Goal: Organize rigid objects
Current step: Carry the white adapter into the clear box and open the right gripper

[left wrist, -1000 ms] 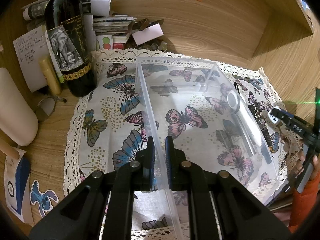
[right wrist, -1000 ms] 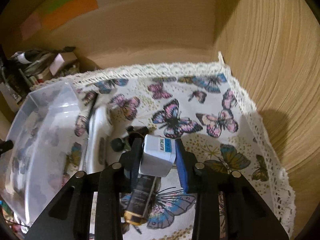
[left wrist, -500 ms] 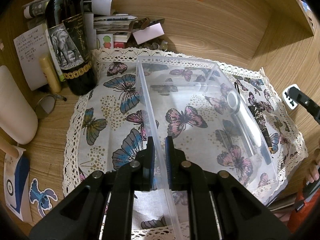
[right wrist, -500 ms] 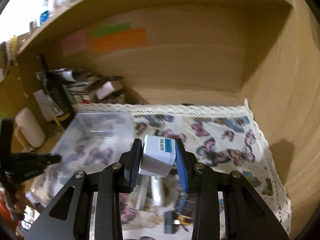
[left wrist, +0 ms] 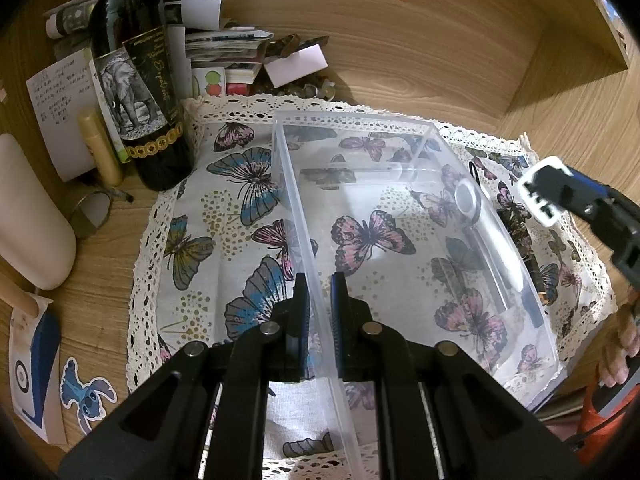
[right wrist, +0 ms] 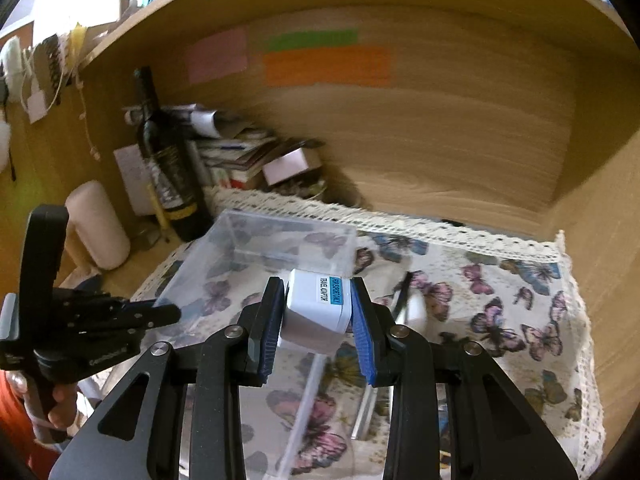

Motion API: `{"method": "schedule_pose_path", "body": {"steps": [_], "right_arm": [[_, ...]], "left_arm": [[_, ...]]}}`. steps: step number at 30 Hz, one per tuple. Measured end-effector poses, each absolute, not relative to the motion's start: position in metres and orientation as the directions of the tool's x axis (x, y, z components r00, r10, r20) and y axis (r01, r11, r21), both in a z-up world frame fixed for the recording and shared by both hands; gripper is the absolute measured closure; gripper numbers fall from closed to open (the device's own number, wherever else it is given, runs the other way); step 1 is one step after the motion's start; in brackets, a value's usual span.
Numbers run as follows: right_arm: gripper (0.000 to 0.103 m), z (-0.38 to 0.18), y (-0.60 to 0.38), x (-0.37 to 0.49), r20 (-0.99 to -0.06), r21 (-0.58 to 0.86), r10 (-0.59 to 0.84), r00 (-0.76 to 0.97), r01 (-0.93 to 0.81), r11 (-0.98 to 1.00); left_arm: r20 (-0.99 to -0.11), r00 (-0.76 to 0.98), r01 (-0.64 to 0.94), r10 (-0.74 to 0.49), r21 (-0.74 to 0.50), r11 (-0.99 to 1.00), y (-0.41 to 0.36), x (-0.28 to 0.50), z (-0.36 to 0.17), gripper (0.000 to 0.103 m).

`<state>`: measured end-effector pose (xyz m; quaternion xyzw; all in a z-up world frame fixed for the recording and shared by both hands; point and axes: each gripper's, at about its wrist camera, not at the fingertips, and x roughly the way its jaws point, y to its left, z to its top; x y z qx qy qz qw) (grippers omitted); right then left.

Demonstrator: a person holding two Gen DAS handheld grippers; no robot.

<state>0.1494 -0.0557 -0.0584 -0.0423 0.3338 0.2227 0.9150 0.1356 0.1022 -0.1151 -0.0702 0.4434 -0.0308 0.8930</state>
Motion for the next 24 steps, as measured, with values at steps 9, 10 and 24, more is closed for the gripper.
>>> {"method": "schedule_pose_path", "body": {"steps": [9,10,24], "right_arm": [[0.073,-0.086,-0.027,0.164,-0.715,0.075,0.388,0.582,-0.489,0.869],[0.073,-0.091,-0.023,0.166,-0.728,0.068,0.384,0.568,-0.497,0.865],[0.072,-0.088,-0.022,0.166,-0.736,0.067,0.385,0.557,-0.506,0.86]], "left_arm": [[-0.787,0.607,-0.001,-0.11,-0.139,0.99,0.101,0.135,-0.115,0.092],[-0.787,0.608,0.0,-0.11,-0.139,0.99,0.101,0.135,-0.115,0.092],[-0.786,0.608,0.004,-0.11,-0.136,0.991,0.1,0.135,-0.115,0.092]]}}
